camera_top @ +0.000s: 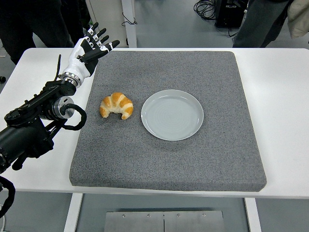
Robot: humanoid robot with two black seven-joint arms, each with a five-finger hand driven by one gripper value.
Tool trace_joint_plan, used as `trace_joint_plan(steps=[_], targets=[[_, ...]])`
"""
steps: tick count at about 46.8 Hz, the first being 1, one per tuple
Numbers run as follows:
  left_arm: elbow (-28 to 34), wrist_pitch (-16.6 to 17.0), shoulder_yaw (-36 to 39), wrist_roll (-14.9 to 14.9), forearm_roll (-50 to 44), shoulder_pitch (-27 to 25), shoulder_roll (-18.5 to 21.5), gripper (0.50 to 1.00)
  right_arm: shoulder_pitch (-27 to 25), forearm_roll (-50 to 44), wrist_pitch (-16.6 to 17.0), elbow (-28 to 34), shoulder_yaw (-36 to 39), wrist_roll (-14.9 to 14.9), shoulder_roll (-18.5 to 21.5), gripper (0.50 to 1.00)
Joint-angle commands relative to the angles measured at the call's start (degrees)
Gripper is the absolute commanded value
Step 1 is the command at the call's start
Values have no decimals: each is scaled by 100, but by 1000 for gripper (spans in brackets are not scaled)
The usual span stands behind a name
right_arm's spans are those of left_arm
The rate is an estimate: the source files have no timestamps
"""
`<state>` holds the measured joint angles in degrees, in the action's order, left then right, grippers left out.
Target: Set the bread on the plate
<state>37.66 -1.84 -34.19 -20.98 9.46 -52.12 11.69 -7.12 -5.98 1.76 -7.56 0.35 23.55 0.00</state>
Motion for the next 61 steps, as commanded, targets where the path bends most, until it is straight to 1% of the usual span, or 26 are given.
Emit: trace_joint_plan(steps=[1,11,18,20,22,26,29,33,36,40,45,51,54,57,61], targets=[[49,0,70,6,21,-9,17,966,0,0,0,9,0,0,0,1000],[84,52,228,138,144,-167,87,965,0,0,0,9,0,0,0,1000],[215,105,509,709,144,-422,377,960,0,9,0,9,0,0,0,1000],[391,166,544,815,153,-466,483,960,0,0,-9,9,0,0,0,1000],[610,280,623,859,161,-501,614,958,0,9,0,9,0,0,0,1000],[1120,491,965,850,249,-598,931,958,0,0,0,0,0,0,0,1000],[1463,649,1238,841,442,-712,1098,957,0,0,0,0,0,0,0,1000],[1788,755,1493,833,942,-782,1256,955,0,0,-9,9,0,0,0,1000],[1947,817,1546,833,1495,-800,1353,955,0,0,0,9,0,0,0,1000],[2149,834,1573,833,2286,-783,1467,955,0,0,-9,9,0,0,0,1000],[2553,834,1801,841,3034,-783,1757,955,0,0,-9,9,0,0,0,1000],[3203,834,2380,859,3465,-826,2258,955,0,0,-9,9,0,0,0,1000],[3458,826,2679,859,3615,-949,2486,955,0,0,-9,9,0,0,0,1000],[3599,834,2969,859,3773,-1081,2627,955,0,0,-9,9,0,0,0,1000],[3626,834,3207,850,4045,-1231,2742,955,0,0,-9,9,0,0,0,1000]])
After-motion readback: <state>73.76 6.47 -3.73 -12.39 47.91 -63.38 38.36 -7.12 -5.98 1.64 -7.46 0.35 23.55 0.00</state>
